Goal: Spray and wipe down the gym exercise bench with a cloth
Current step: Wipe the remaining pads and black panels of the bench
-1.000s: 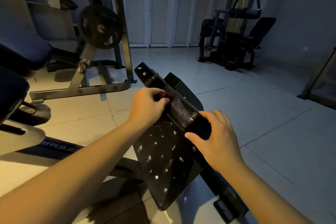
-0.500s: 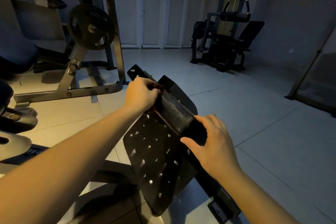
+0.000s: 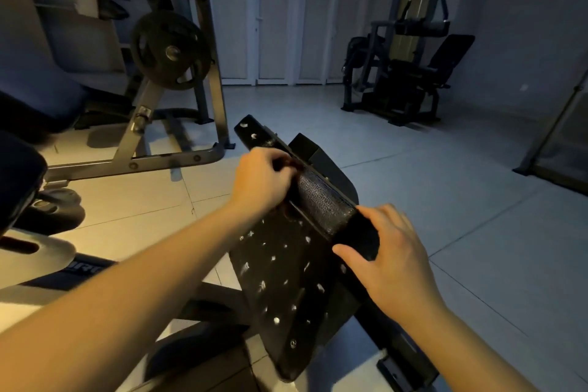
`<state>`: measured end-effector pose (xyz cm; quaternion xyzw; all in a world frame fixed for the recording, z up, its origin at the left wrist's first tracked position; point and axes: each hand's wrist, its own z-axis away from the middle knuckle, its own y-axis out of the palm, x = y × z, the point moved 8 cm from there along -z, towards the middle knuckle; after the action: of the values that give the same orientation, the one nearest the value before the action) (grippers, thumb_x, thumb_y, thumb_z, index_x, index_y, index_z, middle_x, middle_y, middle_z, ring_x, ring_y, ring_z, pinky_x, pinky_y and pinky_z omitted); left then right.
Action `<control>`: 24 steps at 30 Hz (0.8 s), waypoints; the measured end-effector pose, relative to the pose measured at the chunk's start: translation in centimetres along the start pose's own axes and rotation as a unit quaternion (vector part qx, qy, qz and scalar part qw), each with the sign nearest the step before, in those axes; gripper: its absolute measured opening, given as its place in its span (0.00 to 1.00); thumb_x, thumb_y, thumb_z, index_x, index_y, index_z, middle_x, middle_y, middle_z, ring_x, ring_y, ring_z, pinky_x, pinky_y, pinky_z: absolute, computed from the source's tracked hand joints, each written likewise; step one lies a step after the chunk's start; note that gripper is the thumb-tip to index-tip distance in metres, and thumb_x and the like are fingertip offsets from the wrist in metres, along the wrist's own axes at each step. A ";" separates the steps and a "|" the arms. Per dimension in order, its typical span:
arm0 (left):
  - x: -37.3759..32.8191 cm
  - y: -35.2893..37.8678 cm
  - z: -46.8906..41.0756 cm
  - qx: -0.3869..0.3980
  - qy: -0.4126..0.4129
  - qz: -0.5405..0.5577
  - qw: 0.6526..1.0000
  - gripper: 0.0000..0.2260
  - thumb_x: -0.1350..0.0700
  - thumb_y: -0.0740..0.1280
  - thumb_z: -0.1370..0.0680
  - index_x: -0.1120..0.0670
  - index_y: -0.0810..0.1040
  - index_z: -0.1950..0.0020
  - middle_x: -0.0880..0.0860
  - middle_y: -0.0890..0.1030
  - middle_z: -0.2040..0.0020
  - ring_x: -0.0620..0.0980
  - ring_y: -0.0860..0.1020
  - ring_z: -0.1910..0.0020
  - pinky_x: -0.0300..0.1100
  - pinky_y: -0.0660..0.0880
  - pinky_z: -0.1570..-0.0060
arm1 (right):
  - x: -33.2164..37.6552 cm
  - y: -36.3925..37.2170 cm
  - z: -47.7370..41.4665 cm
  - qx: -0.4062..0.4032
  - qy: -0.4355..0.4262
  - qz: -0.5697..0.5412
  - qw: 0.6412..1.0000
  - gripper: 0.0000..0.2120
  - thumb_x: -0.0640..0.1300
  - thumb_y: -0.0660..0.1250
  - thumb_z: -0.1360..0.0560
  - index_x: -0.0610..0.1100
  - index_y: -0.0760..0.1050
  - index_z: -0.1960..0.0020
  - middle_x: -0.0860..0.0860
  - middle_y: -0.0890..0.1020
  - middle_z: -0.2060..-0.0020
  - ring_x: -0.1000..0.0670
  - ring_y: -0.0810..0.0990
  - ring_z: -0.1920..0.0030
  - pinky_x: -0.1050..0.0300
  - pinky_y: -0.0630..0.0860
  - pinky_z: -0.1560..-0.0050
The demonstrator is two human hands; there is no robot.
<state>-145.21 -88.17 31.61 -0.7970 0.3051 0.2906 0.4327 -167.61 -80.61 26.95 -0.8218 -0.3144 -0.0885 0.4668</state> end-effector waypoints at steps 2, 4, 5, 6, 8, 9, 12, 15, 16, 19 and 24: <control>1.5 -0.6 -2.9 -0.025 -0.031 -0.033 0.999 0.11 0.57 0.72 0.21 0.54 0.84 0.39 0.54 0.84 0.42 0.49 0.81 0.45 0.36 0.74 0.54 | 0.1 0.1 0.0 -0.001 -0.001 0.002 1.000 0.32 0.62 0.72 0.28 0.51 0.71 0.28 0.58 0.73 0.42 0.56 0.71 0.39 0.56 0.75 0.41; 1.4 -0.8 -2.8 -0.026 -0.032 -0.044 0.998 0.11 0.57 0.72 0.21 0.54 0.85 0.39 0.54 0.85 0.43 0.52 0.82 0.43 0.38 0.74 0.52 | 0.1 0.1 0.0 0.000 0.000 0.008 1.000 0.32 0.62 0.72 0.28 0.51 0.71 0.28 0.58 0.73 0.42 0.56 0.71 0.39 0.58 0.74 0.42; 1.0 -0.6 -1.8 -0.015 -0.024 -0.032 0.999 0.12 0.57 0.72 0.21 0.54 0.84 0.38 0.53 0.84 0.43 0.51 0.82 0.42 0.36 0.74 0.52 | 0.1 0.0 0.0 0.000 0.002 0.007 1.000 0.32 0.62 0.72 0.28 0.50 0.71 0.28 0.58 0.73 0.42 0.56 0.71 0.39 0.59 0.73 0.42; 0.3 -0.5 -0.3 0.002 -0.006 -0.011 1.000 0.12 0.58 0.72 0.21 0.53 0.83 0.37 0.51 0.84 0.43 0.49 0.81 0.43 0.32 0.74 0.53 | 0.2 0.0 0.0 -0.001 0.002 0.003 1.000 0.32 0.61 0.73 0.28 0.50 0.72 0.28 0.58 0.73 0.43 0.56 0.71 0.40 0.59 0.73 0.43; -1.1 0.2 3.5 0.056 0.029 0.039 0.997 0.13 0.57 0.72 0.21 0.51 0.82 0.37 0.46 0.82 0.43 0.44 0.80 0.44 0.31 0.75 0.52 | 0.2 0.0 0.0 -0.001 0.003 -0.005 1.000 0.31 0.61 0.73 0.29 0.50 0.72 0.29 0.58 0.73 0.44 0.56 0.71 0.40 0.60 0.74 0.44; -1.8 0.4 5.6 0.080 0.051 0.044 0.994 0.13 0.56 0.73 0.21 0.50 0.83 0.37 0.45 0.82 0.44 0.42 0.80 0.45 0.33 0.76 0.50 | 0.2 0.0 0.0 0.000 0.004 -0.006 1.000 0.31 0.61 0.73 0.29 0.50 0.72 0.30 0.58 0.73 0.44 0.57 0.71 0.40 0.60 0.74 0.44; -2.6 0.5 7.9 0.081 0.106 0.003 0.991 0.12 0.54 0.74 0.22 0.48 0.84 0.38 0.43 0.82 0.48 0.40 0.78 0.48 0.34 0.75 0.48 | 0.2 0.0 0.0 -0.002 0.003 -0.010 1.000 0.30 0.61 0.72 0.29 0.50 0.73 0.31 0.59 0.73 0.46 0.56 0.71 0.42 0.59 0.75 0.45; -0.6 0.4 3.3 0.040 0.036 0.014 0.998 0.12 0.57 0.72 0.20 0.52 0.82 0.37 0.47 0.82 0.45 0.40 0.78 0.52 0.28 0.75 0.57 | 0.1 0.0 -0.1 -0.002 0.000 -0.011 1.000 0.30 0.60 0.73 0.29 0.50 0.74 0.31 0.58 0.74 0.46 0.56 0.72 0.41 0.62 0.71 0.47; 0.2 0.1 1.3 0.021 0.001 0.018 1.000 0.12 0.57 0.71 0.20 0.53 0.82 0.36 0.50 0.83 0.43 0.41 0.79 0.51 0.29 0.75 0.58 | 0.1 0.1 -0.1 0.001 0.000 -0.009 1.000 0.30 0.60 0.73 0.29 0.50 0.73 0.31 0.58 0.74 0.45 0.56 0.72 0.41 0.62 0.71 0.47; 1.5 -0.7 -1.9 -0.028 -0.044 -0.010 0.999 0.12 0.57 0.72 0.21 0.54 0.83 0.37 0.53 0.84 0.42 0.48 0.81 0.45 0.35 0.74 0.53 | 0.0 0.2 0.0 0.002 -0.001 -0.003 1.000 0.31 0.60 0.73 0.28 0.49 0.73 0.30 0.56 0.75 0.42 0.54 0.73 0.39 0.59 0.74 0.45; -1.3 0.2 4.2 0.057 0.019 0.055 0.997 0.12 0.57 0.72 0.21 0.51 0.83 0.37 0.47 0.83 0.45 0.41 0.80 0.48 0.29 0.76 0.55 | 0.3 0.0 0.0 0.000 -0.002 -0.010 1.000 0.31 0.61 0.72 0.29 0.49 0.73 0.30 0.57 0.74 0.44 0.55 0.72 0.41 0.59 0.75 0.46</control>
<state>-147.06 -84.30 30.54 -0.7586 0.3727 0.2811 0.4545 -167.42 -80.46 27.06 -0.8187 -0.3235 -0.0919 0.4655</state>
